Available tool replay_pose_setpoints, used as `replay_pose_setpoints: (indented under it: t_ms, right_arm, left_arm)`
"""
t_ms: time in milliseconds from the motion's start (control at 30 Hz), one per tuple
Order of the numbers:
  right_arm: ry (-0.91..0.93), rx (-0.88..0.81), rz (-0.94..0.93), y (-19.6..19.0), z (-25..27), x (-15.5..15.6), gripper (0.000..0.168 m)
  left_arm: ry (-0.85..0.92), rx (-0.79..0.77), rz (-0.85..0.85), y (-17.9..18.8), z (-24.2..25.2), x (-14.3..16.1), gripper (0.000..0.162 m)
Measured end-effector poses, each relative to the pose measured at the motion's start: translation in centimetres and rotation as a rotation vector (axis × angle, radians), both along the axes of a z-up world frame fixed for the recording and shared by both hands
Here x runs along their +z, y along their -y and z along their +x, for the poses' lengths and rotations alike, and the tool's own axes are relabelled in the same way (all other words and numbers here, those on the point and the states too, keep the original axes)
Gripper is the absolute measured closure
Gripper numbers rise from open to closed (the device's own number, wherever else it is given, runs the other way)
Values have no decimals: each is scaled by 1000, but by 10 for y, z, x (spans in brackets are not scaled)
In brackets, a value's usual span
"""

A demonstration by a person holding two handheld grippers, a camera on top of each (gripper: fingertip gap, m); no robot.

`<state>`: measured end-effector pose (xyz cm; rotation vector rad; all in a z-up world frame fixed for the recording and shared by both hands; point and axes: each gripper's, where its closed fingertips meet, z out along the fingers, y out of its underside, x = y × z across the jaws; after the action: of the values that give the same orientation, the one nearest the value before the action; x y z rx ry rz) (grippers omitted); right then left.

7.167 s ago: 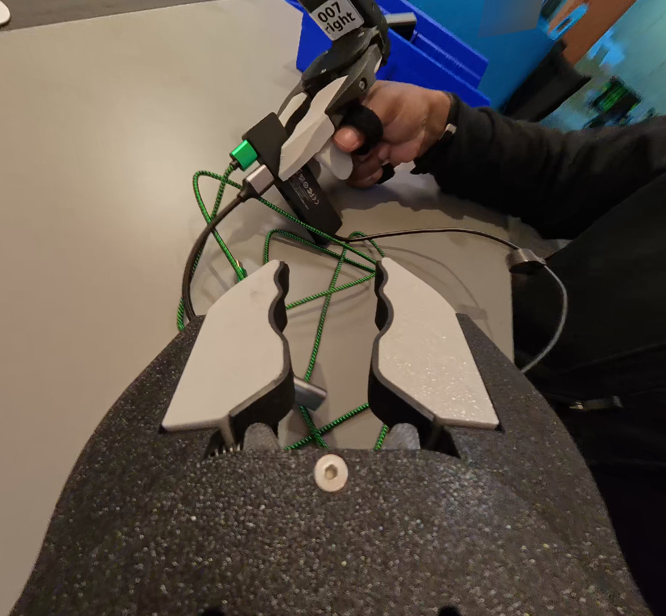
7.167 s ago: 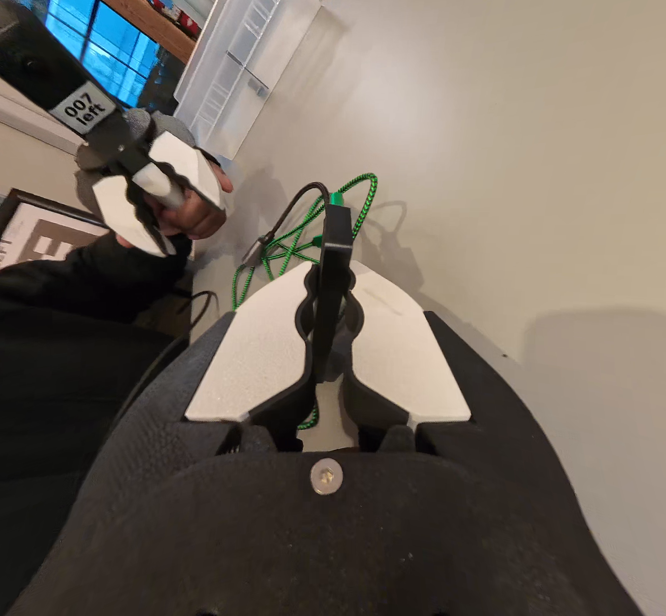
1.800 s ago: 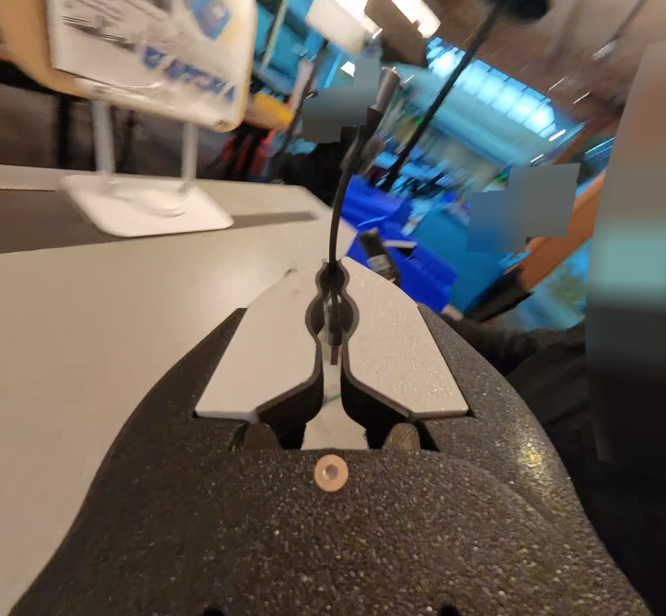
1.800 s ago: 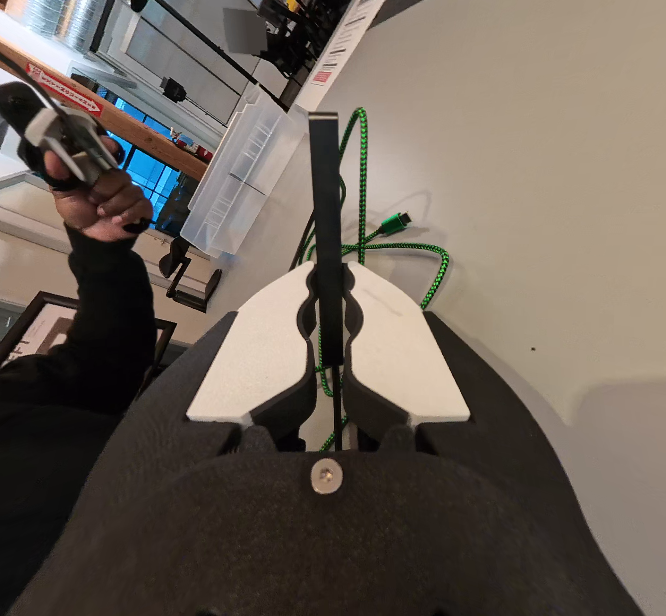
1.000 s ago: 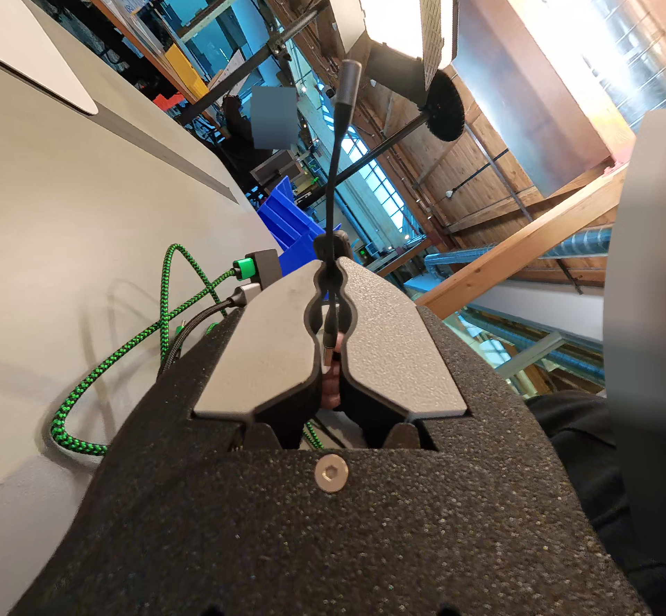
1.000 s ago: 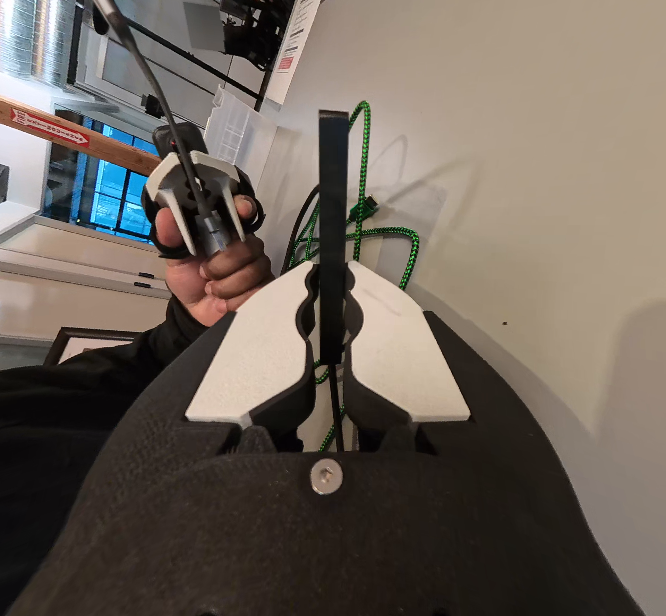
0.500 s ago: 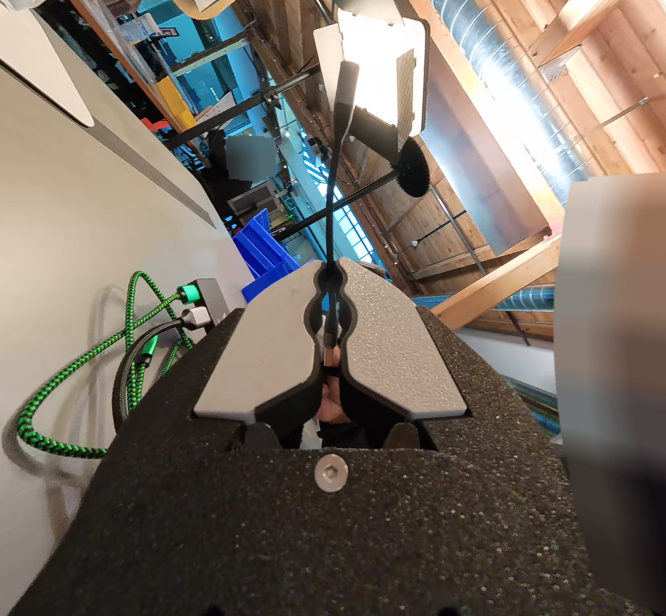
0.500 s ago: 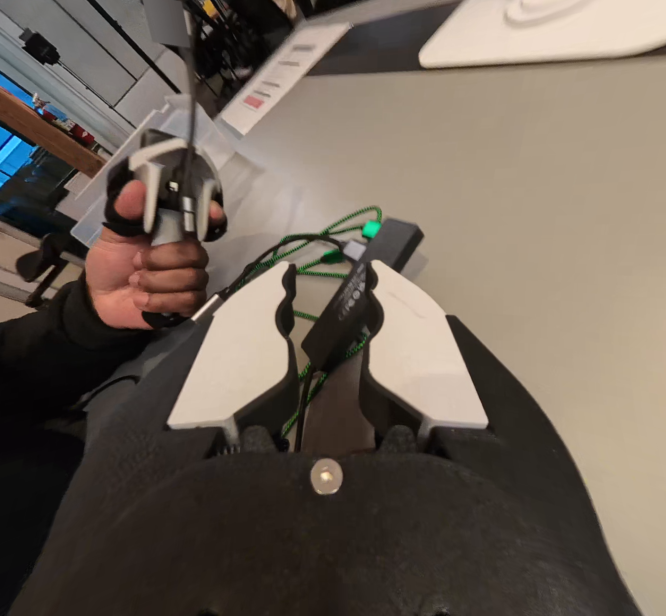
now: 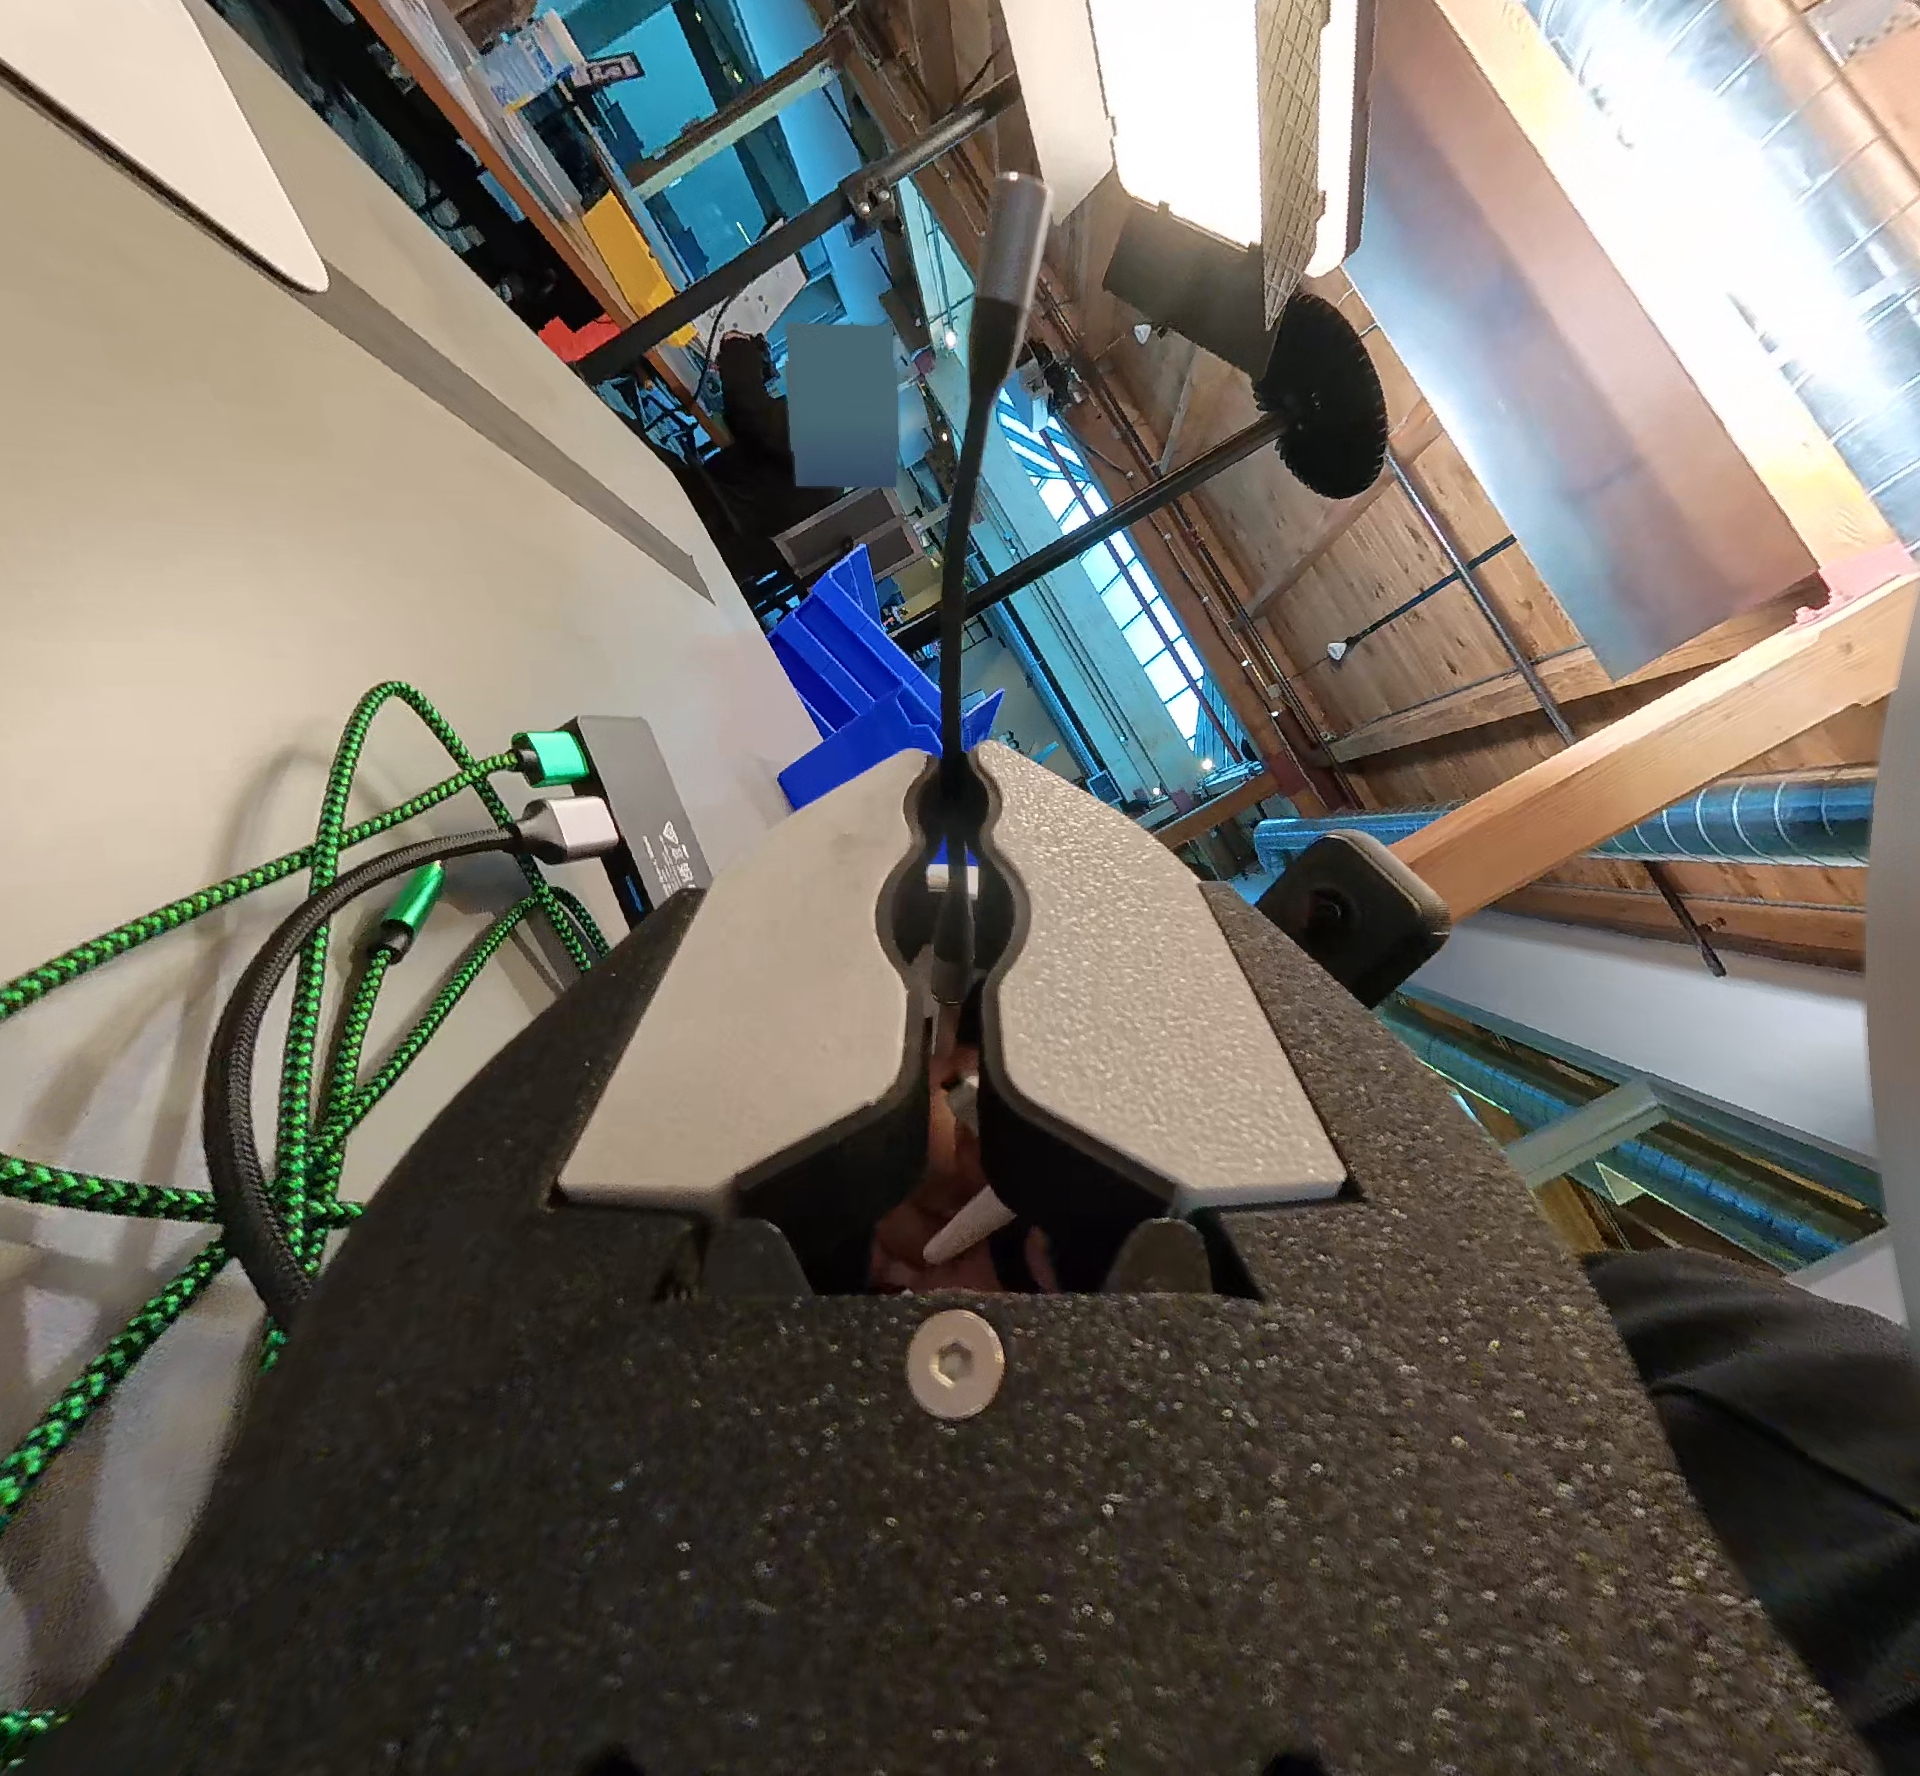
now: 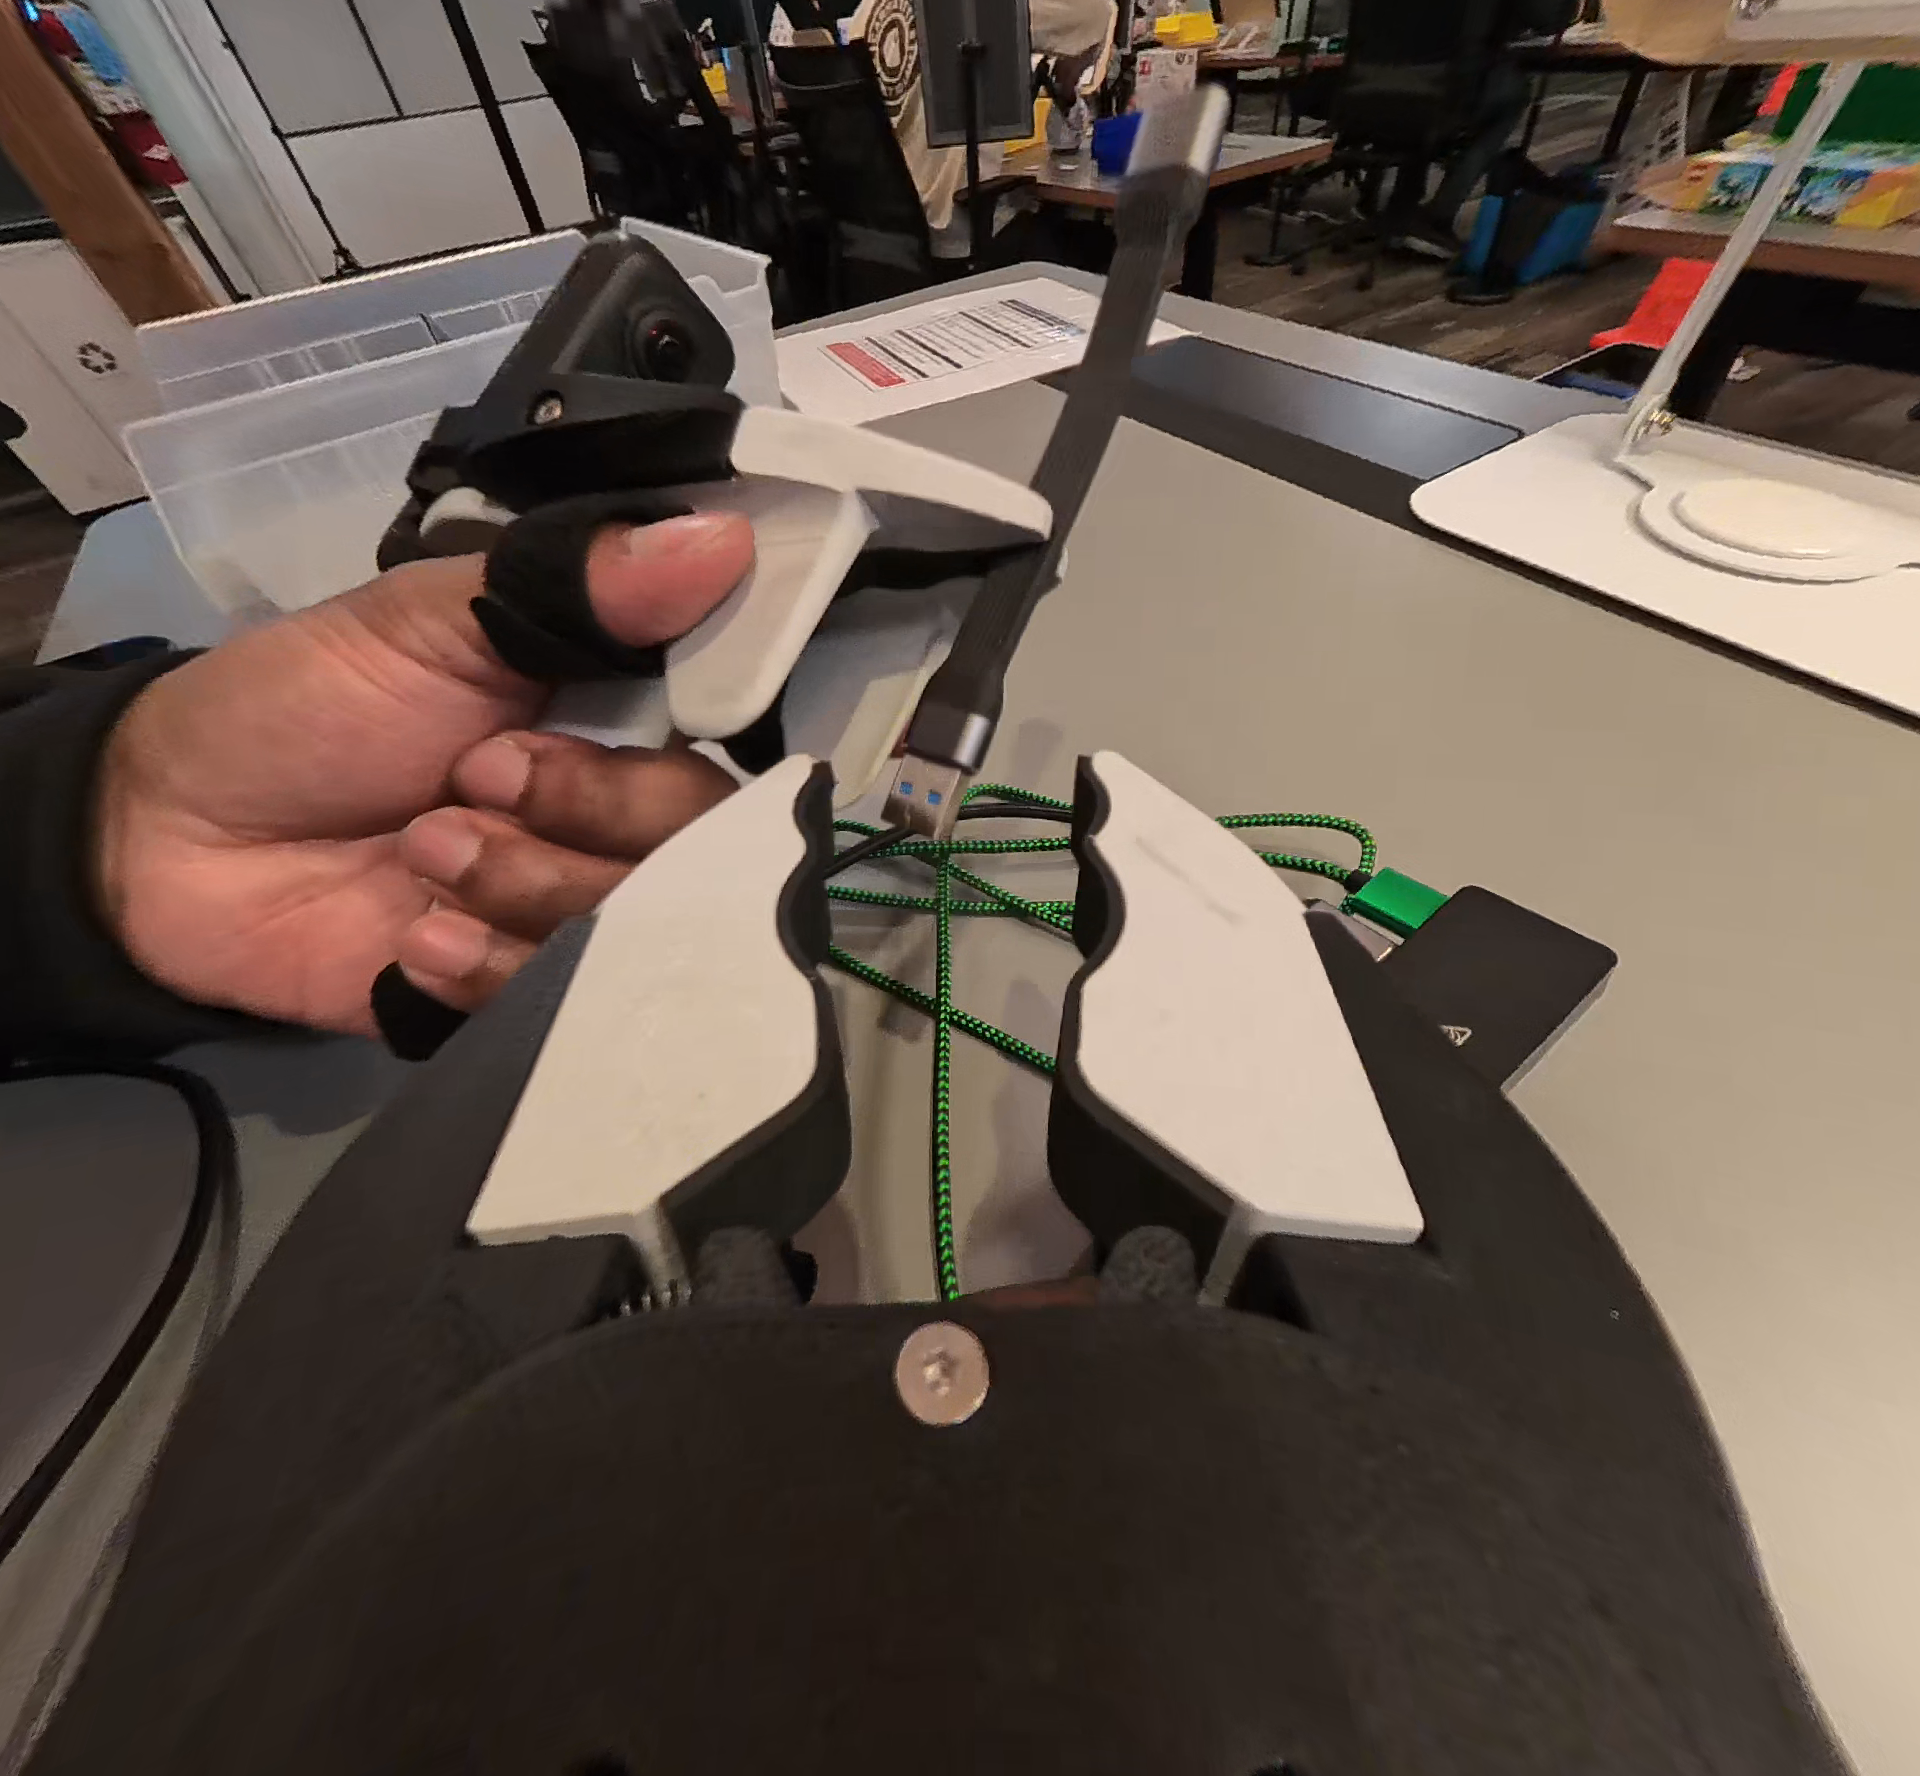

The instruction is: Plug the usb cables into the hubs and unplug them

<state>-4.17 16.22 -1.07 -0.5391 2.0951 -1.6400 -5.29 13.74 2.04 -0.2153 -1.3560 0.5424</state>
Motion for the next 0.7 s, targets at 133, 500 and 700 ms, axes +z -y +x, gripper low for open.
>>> replay_pose_setpoints:
  t_ms: [133, 500, 700]
  right_arm:
    - [26, 4, -5, 1, -4, 2, 154]
    - [182, 124, 91, -2, -37, 11, 157]
    - [148, 310, 168, -18, -23, 1, 157]
  left_arm:
    - [-3, -20, 6, -3, -2, -1, 159]
    - [240, -55, -303, 32, 27, 7, 126]
    - [362, -196, -769, 12, 40, 30, 123]
